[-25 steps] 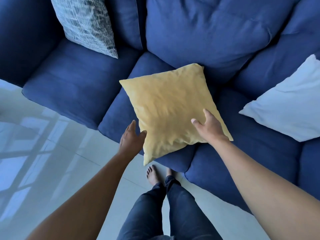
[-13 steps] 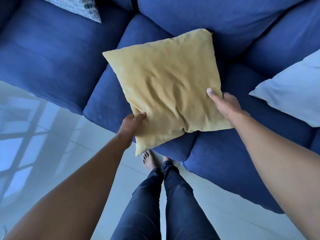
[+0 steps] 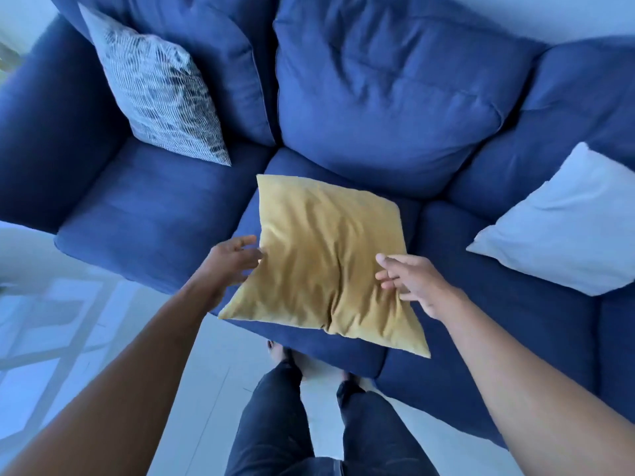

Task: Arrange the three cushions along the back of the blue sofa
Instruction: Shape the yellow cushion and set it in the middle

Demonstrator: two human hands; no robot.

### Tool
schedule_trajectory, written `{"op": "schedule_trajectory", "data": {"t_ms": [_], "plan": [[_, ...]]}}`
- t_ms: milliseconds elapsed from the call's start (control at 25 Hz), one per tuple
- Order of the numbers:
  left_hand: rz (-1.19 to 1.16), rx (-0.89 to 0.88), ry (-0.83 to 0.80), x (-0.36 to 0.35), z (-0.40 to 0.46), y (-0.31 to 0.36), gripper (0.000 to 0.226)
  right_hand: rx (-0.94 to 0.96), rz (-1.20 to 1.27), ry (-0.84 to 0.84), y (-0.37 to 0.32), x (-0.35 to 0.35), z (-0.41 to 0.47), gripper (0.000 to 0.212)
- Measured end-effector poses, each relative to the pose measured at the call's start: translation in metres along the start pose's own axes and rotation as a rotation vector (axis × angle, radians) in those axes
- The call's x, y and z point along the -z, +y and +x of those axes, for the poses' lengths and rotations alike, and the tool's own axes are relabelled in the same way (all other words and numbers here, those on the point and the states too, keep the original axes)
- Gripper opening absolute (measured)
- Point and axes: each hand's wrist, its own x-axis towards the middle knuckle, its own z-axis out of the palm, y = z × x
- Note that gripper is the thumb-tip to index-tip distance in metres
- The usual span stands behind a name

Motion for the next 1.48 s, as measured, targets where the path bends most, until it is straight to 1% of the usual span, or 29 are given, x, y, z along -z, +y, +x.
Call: {"op": "schedule_trajectory", "data": {"t_ms": [120,160,200,280,400,440,480,520,560,640,680,720,760,840,920,1000,1080,1120,1160,1240,1280,1320,1400,1440,1480], "plan": [[0.103,0.137,-0.062,-0.012,0.035,-0.028,0.070,-0.091,0.090,0.083,0.037,-0.019,0.018,0.069],[0.135,0.180,-0.075,-0.018,0.045,-0.040,0.075,-0.125,0.088,0.107,0.051,-0.026,0.022,0.071],[0.184,0.193,-0.088,-0.024,0.056,-0.052,0.075,-0.149,0.088,0.131,0.063,-0.033,0.028,0.071],[0.331,0.146,-0.081,-0.030,0.072,-0.074,0.070,-0.174,0.059,0.198,0.084,-0.049,0.038,0.071],[0.548,-0.012,-0.027,-0.024,0.090,-0.080,0.060,-0.205,-0.046,0.325,0.097,-0.062,0.046,0.087],[0.603,-0.059,-0.015,-0.019,0.097,-0.081,0.059,-0.231,-0.058,0.350,0.100,-0.064,0.048,0.092],[0.643,-0.068,-0.011,-0.011,0.106,-0.084,0.060,-0.260,-0.043,0.374,0.103,-0.066,0.052,0.096],[0.672,-0.047,-0.006,-0.003,0.117,-0.088,0.063,-0.284,-0.016,0.392,0.107,-0.068,0.054,0.098],[0.644,0.039,-0.009,0.006,0.127,-0.093,0.066,-0.313,0.006,0.408,0.114,-0.069,0.059,0.096],[0.477,0.261,-0.042,0.019,0.139,-0.100,0.068,-0.342,0.068,0.378,0.119,-0.072,0.062,0.098],[0.400,0.342,-0.065,0.021,0.142,-0.105,0.067,-0.353,0.104,0.353,0.121,-0.074,0.062,0.100],[0.368,0.380,-0.084,0.020,0.142,-0.106,0.064,-0.351,0.121,0.309,0.118,-0.075,0.060,0.100],[0.359,0.366,-0.106,0.016,0.142,-0.103,0.059,-0.354,0.130,0.273,0.110,-0.074,0.059,0.095],[0.333,0.269,-0.151,0.008,0.131,-0.083,0.048,-0.306,0.160,0.245,0.086,-0.061,0.045,0.084],[0.238,0.174,-0.207,0.015,0.119,-0.038,0.036,-0.213,0.176,0.187,0.048,-0.037,0.022,0.073],[0.207,0.072,-0.251,0.036,0.113,0.014,0.029,-0.153,0.233,0.089,0.007,-0.005,-0.007,0.060],[0.213,-0.041,-0.271,0.060,0.116,0.058,0.029,-0.109,0.314,-0.023,-0.020,0.018,-0.026,0.059],[0.187,-0.077,-0.276,0.068,0.119,0.074,0.031,-0.093,0.316,-0.037,-0.024,0.026,-0.026,0.058],[0.162,-0.110,-0.286,0.070,0.122,0.085,0.032,-0.084,0.322,0.015,-0.024,0.029,-0.020,0.052],[0.231,-0.166,-0.304,0.055,0.123,0.089,0.025,-0.096,0.351,0.192,-0.011,0.026,0.006,0.026],[0.294,-0.161,-0.291,0.044,0.127,0.084,0.023,-0.110,0.391,0.257,-0.002,0.020,0.019,0.021],[0.347,-0.142,-0.280,0.031,0.131,0.076,0.029,-0.124,0.462,0.327,0.008,0.012,0.031,0.025],[0.378,-0.113,-0.259,0.011,0.135,0.064,0.040,-0.113,0.740,0.480,0.020,-0.003,0.045,0.026],[0.332,-0.120,-0.236,0.006,0.142,0.059,0.046,-0.112,0.893,0.546,0.022,-0.009,0.049,0.022],[0.278,-0.112,-0.219,0.002,0.146,0.056,0.051,-0.105,0.993,0.575,0.018,-0.015,0.051,0.018]]}}
